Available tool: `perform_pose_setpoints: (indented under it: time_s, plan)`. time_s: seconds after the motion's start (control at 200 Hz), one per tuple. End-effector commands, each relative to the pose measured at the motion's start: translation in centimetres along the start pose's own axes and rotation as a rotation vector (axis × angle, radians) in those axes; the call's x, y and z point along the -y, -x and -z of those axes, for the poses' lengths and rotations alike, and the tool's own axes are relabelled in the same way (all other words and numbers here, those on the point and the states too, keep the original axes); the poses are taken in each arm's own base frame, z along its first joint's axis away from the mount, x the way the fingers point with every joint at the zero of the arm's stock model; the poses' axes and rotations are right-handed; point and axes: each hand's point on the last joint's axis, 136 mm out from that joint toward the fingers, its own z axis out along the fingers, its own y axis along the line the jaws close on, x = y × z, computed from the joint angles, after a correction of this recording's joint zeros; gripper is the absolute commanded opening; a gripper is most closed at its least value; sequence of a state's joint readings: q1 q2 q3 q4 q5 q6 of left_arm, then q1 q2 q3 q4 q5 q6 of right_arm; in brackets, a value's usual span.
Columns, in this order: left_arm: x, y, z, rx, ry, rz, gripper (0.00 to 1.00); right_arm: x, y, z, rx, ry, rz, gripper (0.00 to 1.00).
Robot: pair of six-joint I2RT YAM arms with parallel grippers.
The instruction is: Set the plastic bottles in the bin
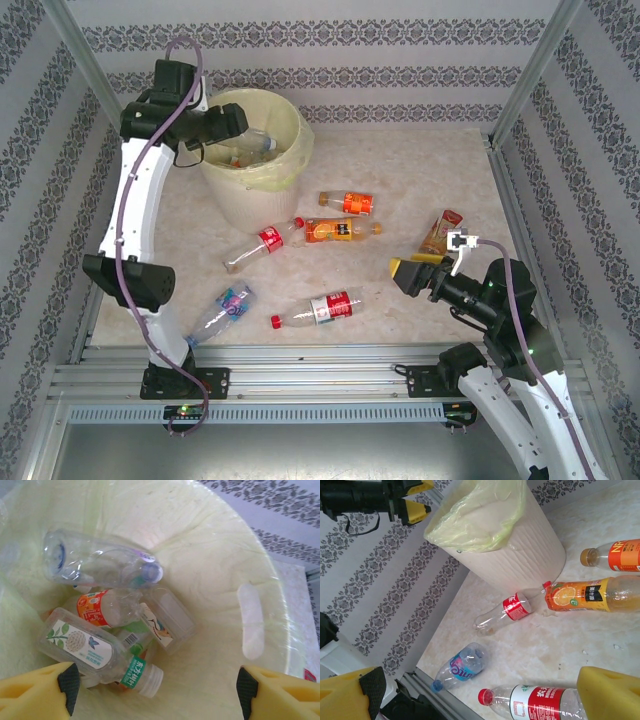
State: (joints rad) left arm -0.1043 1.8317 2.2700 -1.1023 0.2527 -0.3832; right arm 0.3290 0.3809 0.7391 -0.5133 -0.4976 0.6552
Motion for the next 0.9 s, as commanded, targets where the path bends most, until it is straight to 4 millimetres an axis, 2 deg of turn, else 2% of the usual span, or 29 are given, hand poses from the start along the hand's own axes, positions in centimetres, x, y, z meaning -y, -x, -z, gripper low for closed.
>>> perform_pose_setpoints:
  time_s: [0.0,0.21,0.28,0.46,0.56,0.759,0.894]
  plan:
    - [2.8,1.0,3.2,0.096,-0.098,-0.131,0.86,0.4,0.7,0.1,0.022,-0.038,-0.002,0.98]
    - [7.3,-2.3,4.7,0.080,-0.187,-0.335,0.96,2.0,1.4,-0.4,0.030,-0.133,-0.026,0.97]
    - [9.1,-4.2,4.9,0.064,-0.207,-0.426,1.00,2.6,1.6,-0.6,0.032,-0.163,-0.031,0.97]
    - [13.3,-9.5,4.6,0.054,-0.198,-0.692,1.00,4.0,2.2,-2.0,0.013,-0.225,-0.067,0.97]
    - [15.1,-12.2,3.9,0.039,-0.247,-0.751,1.00,4.7,2.7,-2.8,0.009,-0.250,-0.072,0.97]
    - [16.8,-16.8,2.2,-0.063,-0.340,-0.836,1.00,6.7,3.4,-4.7,-0.009,-0.293,-0.083,0.97]
    - [17.5,-20.7,1.2,-0.141,-0.457,-0.899,1.00,8.1,3.7,-6.3,-0.056,-0.315,-0.032,0.96]
